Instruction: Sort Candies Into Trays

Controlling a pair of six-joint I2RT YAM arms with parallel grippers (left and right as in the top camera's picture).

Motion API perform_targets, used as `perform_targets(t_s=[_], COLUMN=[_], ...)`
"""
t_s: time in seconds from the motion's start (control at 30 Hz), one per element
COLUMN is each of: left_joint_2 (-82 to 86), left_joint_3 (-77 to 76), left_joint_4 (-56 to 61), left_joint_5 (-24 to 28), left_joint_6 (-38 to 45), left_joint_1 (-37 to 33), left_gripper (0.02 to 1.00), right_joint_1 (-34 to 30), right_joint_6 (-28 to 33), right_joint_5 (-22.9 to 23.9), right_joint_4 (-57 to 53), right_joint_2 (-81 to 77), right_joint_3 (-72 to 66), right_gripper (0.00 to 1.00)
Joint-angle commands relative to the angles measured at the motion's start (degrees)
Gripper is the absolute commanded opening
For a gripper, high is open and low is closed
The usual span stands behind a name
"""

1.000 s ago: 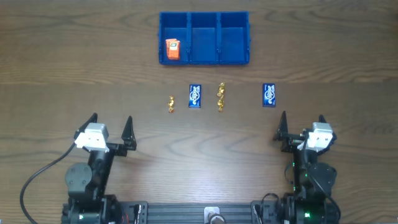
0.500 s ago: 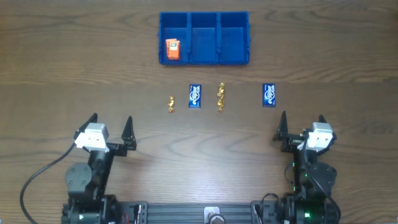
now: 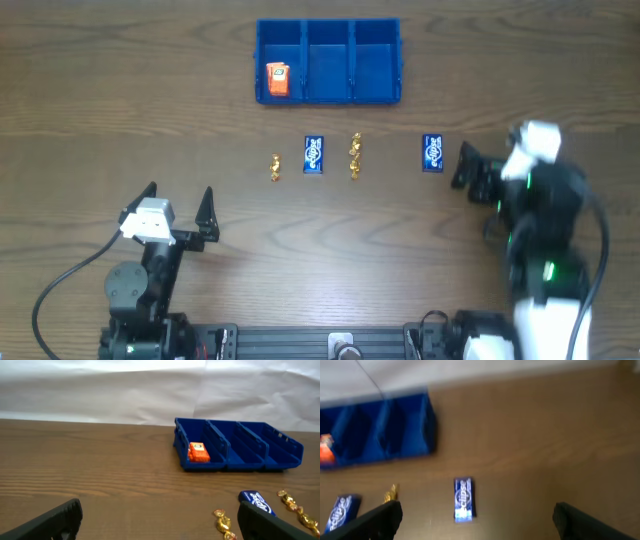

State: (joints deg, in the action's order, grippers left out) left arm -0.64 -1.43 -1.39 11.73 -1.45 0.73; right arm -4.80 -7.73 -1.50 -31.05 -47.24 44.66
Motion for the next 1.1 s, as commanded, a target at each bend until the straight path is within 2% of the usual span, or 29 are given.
perform_targets(t_s=[0.03, 0.23, 0.43, 0.63, 1.1], left_joint_2=[0.28, 0.28, 0.28, 0.31, 0.28], left_joint_3=[1.16, 1.16, 1.16, 1.16, 1.16], left_joint_4=[-1.81, -1.81, -1.81, -1.81, -1.81], left_joint_5=[1.03, 1.03, 1.03, 1.03, 1.01], left_joint_6=[0.2, 0.2, 0.2, 0.2, 0.2], left_joint_1=[-0.35, -0.35, -0.35, -0.35, -0.35], left_gripper=[0.998, 0.998, 0.998, 0.998, 0.998], right_joint_1=[-0.11, 0.2, 4.09, 8.48, 9.29], right_joint_6=[-0.98, -1.03, -0.66, -0.63, -1.22], right_joint_5=[-1.2, -1.2, -0.79, 3.28, 4.72], right_joint_4=[-14.38, -26.29, -24.96, -24.17, -21.03], right_joint_2=[-21.18, -42.27, -52.37, -58.82, -66.93], right_joint_3=[19.23, 33.18, 34.25, 34.23, 34.23], right_gripper=[1.0, 1.0, 1.0, 1.0, 1.0])
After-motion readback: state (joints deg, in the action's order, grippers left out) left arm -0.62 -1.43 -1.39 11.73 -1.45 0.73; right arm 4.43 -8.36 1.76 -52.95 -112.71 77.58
